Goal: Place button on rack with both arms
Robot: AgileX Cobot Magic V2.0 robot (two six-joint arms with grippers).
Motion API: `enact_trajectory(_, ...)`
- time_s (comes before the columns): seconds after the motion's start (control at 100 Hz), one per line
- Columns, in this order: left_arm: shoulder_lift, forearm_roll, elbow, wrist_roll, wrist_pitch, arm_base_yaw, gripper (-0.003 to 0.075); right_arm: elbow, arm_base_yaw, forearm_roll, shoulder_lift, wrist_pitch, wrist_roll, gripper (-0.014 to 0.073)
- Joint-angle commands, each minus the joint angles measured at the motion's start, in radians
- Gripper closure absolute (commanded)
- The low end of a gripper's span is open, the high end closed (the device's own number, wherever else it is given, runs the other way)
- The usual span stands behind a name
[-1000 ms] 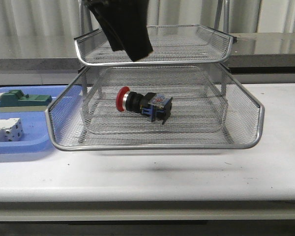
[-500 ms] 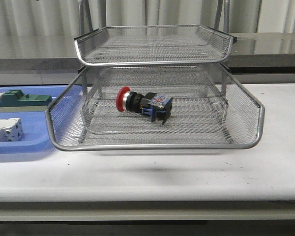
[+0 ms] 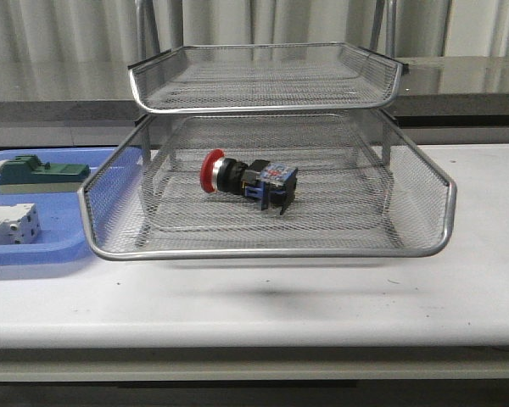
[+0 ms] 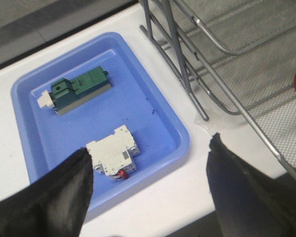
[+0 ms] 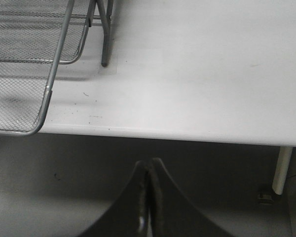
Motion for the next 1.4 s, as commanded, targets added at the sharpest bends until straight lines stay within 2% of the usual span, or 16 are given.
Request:
enact_trajectory(0.0, -0.100, -0.047, 0.081, -0.013, -0.191, 0.015, 0.0241, -0.033, -0.008, -0.015, 0.000, -0.058, -0.001, 0.0664)
enact_trajectory(0.28, -0.398, -0.113, 0.407, -0.013, -0.548, 0.017, 0.0253, -0.033, -0.008, -0.015, 0.000, -0.058, -0.001, 0.0664)
enact_trajectory(0.51, -0.449, -0.113, 0.578, -0.013, -0.852, 0.017, 0.0262, -0.033, -0.008, -0.015, 0.000, -0.058, -0.001, 0.0664)
enact_trajectory(0.59, -0.449, -0.113, 0.599, -0.013, -0.898, 0.017, 0.0262, -0.033, -0.008, -0.015, 0.000, -0.058, -0.001, 0.0664)
enact_trajectory(0.79, -0.449, -0.113, 0.599, -0.013, -0.898, 0.017, 0.0265, -0.033, -0.008, -0.015, 0.000, -0.058, -0.001, 0.0664)
enact_trajectory(0.91, -0.449, -0.113, 0.599, -0.013, -0.898, 0.017, 0.0356, -0.033, -0.008, -0.015, 0.000, -0.058, -0.001, 0.0664)
enact_trajectory(1.15, -0.449, -0.113, 0.599, -0.013, -0.898, 0.017, 0.0743, -0.033, -0.008, -0.015, 0.000, -0.058, -0.001, 0.0664)
enact_trajectory(1.39, -0.449, -0.113, 0.599, -0.013, -0.898, 0.017, 0.0740, -0.033, -0.008, -0.015, 0.000, -0.058, -0.001, 0.0664)
